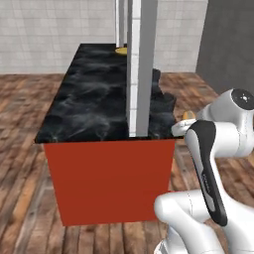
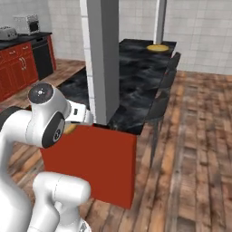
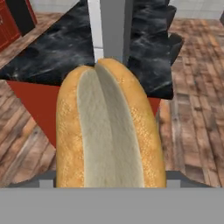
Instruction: Move the hot dog bun to the plate on the dining table and place the condiment next to that plate. Then navigate to the fridge and take the sausage and place it on the plate as well.
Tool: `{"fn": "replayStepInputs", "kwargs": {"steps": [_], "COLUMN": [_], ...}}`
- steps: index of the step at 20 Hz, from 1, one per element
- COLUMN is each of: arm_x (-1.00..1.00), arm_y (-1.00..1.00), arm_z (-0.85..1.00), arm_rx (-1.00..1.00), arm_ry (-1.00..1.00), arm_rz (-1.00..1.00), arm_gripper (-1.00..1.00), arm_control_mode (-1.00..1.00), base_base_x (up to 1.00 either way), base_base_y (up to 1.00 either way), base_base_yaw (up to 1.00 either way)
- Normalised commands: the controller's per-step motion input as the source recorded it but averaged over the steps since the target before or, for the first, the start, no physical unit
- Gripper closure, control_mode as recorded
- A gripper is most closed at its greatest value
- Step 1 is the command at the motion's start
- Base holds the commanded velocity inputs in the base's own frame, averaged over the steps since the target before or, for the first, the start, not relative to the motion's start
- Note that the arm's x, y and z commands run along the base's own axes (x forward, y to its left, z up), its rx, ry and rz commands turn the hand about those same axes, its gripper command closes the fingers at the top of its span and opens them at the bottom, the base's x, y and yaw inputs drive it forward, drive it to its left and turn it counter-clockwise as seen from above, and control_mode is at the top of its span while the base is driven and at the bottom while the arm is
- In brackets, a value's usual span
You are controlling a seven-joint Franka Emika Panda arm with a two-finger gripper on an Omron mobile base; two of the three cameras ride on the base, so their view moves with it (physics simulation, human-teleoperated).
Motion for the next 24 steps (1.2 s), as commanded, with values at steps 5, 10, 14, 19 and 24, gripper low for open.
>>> {"fn": "replayStepInputs", "kwargs": {"steps": [5,10,14,19,24], "arm_x": [0.0,0.0,0.0,0.0,0.0], "arm_y": [0.0,0.0,0.0,0.0,0.0], "arm_z": [0.0,0.0,0.0,0.0,0.0], "arm_rx": [0.0,0.0,0.0,0.0,0.0], "arm_ry": [0.0,0.0,0.0,0.0,0.0], "arm_rz": [0.0,0.0,0.0,0.0,0.0], "arm_gripper": [1.0,1.0,1.0,1.0,1.0], "arm_control_mode": [1.0,1.0,1.0,1.0,1.0], "base_base_x": [0.63,0.91,0.9,0.47,0.38], "base_base_y": [-1.0,-0.85,-0.82,-1.0,-0.97], "base_base_yaw": [0.0,0.11,0.18,0.24,0.32]}}
